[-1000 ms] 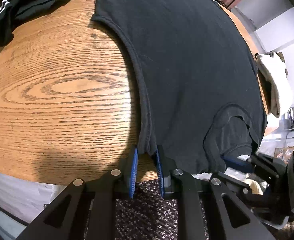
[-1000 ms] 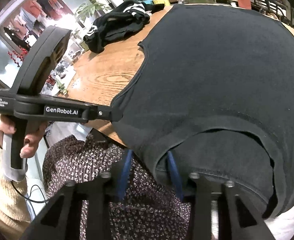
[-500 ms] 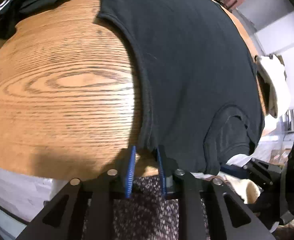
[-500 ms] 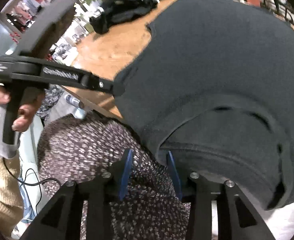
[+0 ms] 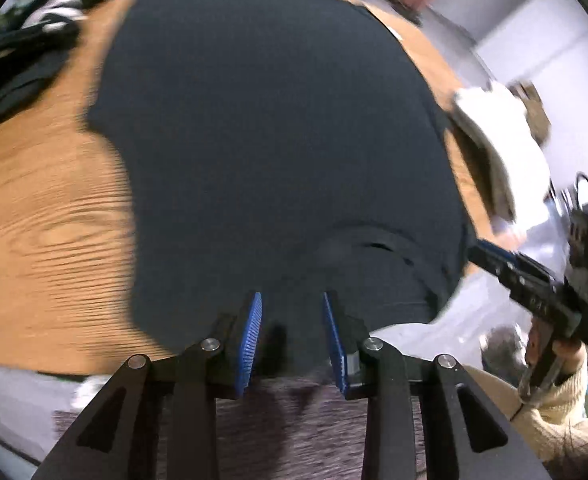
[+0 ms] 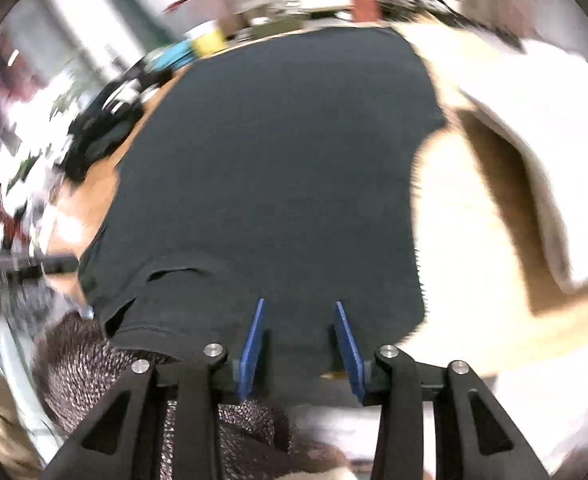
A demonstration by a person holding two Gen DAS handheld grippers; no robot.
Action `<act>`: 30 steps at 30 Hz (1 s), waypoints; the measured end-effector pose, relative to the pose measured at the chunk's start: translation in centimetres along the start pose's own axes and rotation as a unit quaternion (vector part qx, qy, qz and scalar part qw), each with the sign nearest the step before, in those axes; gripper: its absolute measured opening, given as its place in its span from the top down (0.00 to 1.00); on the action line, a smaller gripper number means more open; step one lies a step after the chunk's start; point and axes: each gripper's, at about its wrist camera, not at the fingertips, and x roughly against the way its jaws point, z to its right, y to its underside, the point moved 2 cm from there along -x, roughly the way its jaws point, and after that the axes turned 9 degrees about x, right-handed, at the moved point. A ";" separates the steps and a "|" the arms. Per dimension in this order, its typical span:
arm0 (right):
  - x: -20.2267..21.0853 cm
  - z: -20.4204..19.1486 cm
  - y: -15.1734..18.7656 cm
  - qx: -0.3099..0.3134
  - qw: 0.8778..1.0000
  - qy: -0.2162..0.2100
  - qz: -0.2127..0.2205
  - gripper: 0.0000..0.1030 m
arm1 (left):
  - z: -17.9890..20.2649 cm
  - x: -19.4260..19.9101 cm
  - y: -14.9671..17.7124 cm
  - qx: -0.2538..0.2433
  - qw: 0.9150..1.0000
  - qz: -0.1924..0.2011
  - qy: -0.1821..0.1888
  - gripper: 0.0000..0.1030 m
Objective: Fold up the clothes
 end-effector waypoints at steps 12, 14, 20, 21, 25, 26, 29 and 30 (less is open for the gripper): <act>-1.4 3.4 -0.2 0.025 0.999 0.004 -0.028 0.42 | 10.3 -5.9 4.3 -0.001 0.994 -0.079 0.072 0.68; -1.9 3.4 -0.2 0.025 0.999 -0.003 -0.030 0.42 | 10.9 -6.6 4.5 -0.001 0.994 -0.086 0.069 0.68; -2.7 3.0 -0.3 0.042 0.999 -0.012 -0.024 0.61 | 11.2 -9.0 4.2 0.001 0.995 -0.080 0.066 0.68; -2.7 2.8 -0.3 0.049 0.999 -0.009 -0.022 0.65 | 11.0 -9.1 4.2 0.007 0.995 -0.078 0.069 0.69; -2.5 2.7 -0.5 0.061 0.998 0.010 -0.015 0.82 | 10.6 -8.6 4.4 0.006 0.995 -0.068 0.072 0.76; -2.4 2.8 -0.5 0.061 0.998 0.013 -0.015 0.83 | 10.6 -8.6 4.5 0.004 0.995 -0.067 0.072 0.77; -2.6 3.3 0.0 0.057 0.998 0.024 -0.024 0.83 | 10.2 -9.1 4.9 0.005 0.995 -0.074 0.069 0.81; -2.7 3.3 0.0 0.055 0.998 0.026 -0.025 0.83 | 10.2 -9.2 5.0 0.003 0.995 -0.074 0.069 0.81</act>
